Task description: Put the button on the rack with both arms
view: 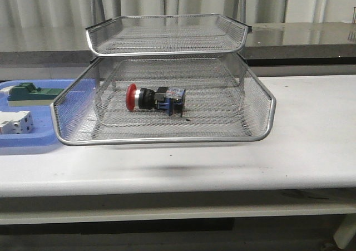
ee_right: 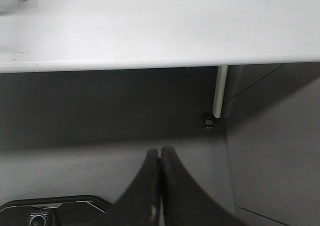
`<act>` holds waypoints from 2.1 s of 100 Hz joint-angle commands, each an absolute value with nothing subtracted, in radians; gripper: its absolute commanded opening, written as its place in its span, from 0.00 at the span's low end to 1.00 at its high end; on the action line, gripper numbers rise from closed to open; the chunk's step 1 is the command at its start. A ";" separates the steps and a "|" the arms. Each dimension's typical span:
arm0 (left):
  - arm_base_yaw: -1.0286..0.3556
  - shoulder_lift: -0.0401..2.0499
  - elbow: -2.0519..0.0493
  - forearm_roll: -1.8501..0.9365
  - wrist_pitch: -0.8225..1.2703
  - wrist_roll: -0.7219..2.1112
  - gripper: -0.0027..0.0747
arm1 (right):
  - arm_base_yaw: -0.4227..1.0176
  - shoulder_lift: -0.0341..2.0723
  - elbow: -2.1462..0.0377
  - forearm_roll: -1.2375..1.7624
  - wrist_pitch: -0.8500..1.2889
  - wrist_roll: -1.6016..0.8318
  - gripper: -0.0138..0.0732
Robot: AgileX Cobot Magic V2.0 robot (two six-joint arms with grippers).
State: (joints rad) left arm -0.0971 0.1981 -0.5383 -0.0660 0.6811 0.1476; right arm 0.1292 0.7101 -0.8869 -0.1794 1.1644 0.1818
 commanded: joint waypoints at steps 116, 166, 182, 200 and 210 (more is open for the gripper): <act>-0.095 -0.031 -0.200 -0.071 0.022 0.130 0.06 | 0.125 0.708 -0.921 -0.205 1.123 0.176 0.08; -0.095 -0.031 -0.200 -0.071 0.024 0.130 0.01 | 0.125 0.708 -0.921 -0.205 1.122 0.176 0.08; -0.095 -0.031 -0.200 -0.071 0.024 0.130 0.01 | 0.125 0.708 -0.921 -0.205 1.110 0.176 0.08; -0.095 -0.031 -0.200 -0.071 0.024 0.130 0.01 | 0.125 0.708 -0.921 -0.205 1.105 0.176 0.08; -0.095 -0.031 -0.200 -0.071 0.024 0.130 0.01 | 0.125 0.708 -0.921 -0.193 1.057 0.176 0.08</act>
State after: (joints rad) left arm -0.0971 -0.0050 -0.1730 -0.0660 0.1013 0.1397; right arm 0.1292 0.7101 -0.8869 -0.1794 1.1458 0.1780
